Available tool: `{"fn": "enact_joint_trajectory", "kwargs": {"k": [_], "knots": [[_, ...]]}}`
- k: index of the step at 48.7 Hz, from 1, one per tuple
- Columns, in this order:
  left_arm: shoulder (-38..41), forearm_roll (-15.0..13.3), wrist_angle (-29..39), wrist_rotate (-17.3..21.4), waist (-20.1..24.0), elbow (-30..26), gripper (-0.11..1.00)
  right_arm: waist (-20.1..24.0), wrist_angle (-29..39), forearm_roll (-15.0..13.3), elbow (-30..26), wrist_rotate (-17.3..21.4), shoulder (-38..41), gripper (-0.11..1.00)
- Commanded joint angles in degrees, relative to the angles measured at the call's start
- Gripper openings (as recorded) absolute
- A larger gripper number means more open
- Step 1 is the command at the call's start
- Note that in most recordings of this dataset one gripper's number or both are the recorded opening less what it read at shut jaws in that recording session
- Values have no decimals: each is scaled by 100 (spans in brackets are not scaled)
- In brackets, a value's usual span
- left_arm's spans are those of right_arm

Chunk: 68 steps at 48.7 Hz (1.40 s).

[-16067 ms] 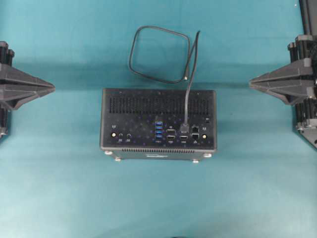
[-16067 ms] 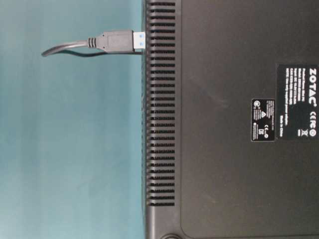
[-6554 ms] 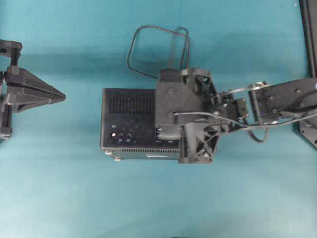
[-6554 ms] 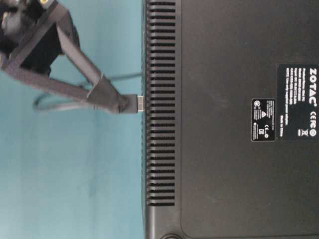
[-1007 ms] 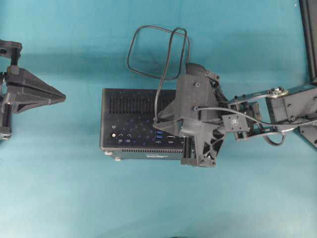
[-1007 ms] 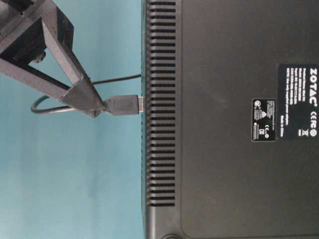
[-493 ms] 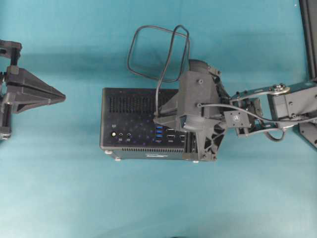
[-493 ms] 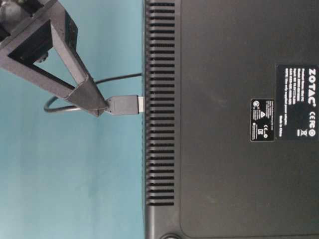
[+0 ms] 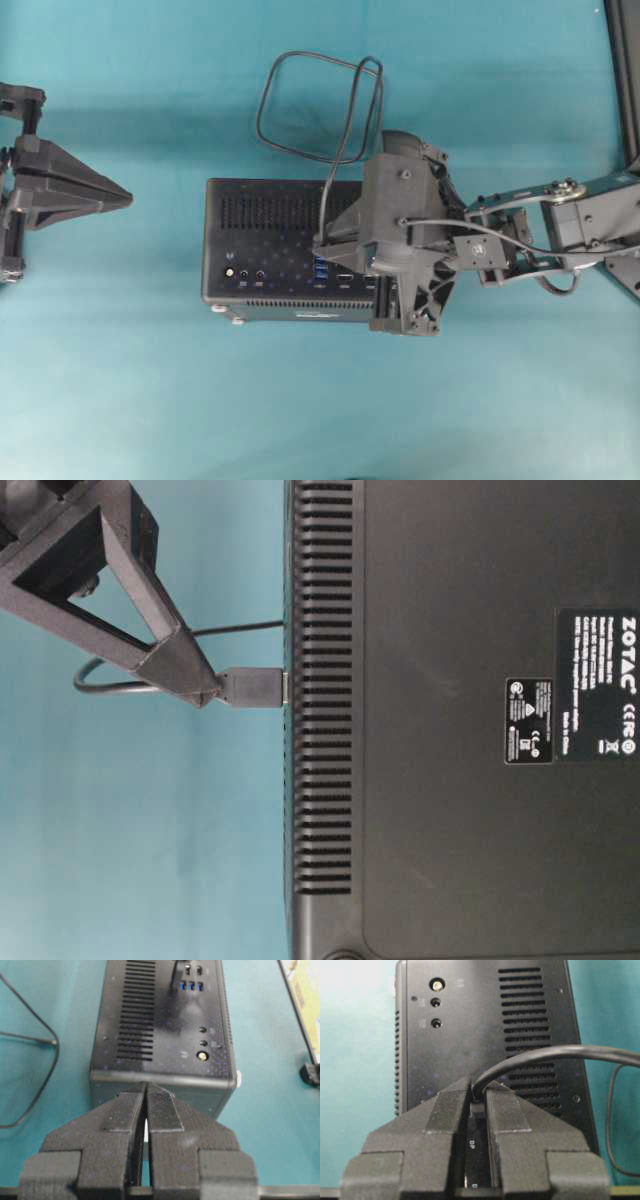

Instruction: Insert the USB into the PC box with both arms.

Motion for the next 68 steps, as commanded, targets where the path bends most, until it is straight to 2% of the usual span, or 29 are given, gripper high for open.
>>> {"fn": "enact_joint_trajectory", "kwargs": {"k": [1,14,20,41,58,68], "knots": [[9,9,-53,-9,0,-70,0,158,18,-26,-18,79,26,9],[9,18,-53,-9,0,-62,0,-167,114,-352,-26,44,9,9],[9,18,-53,-9,0,-70,0,-202,105,-387,0,44,9,9],[0,9,-53,-9,0,-35,0,325,0,-255,-44,325,141,9],[-9,9,-53,-9,0,-26,0,-202,185,-519,-26,193,35,9],[-26,18,-53,-9,-9,-26,0,-237,272,-536,53,158,-62,9]]}}
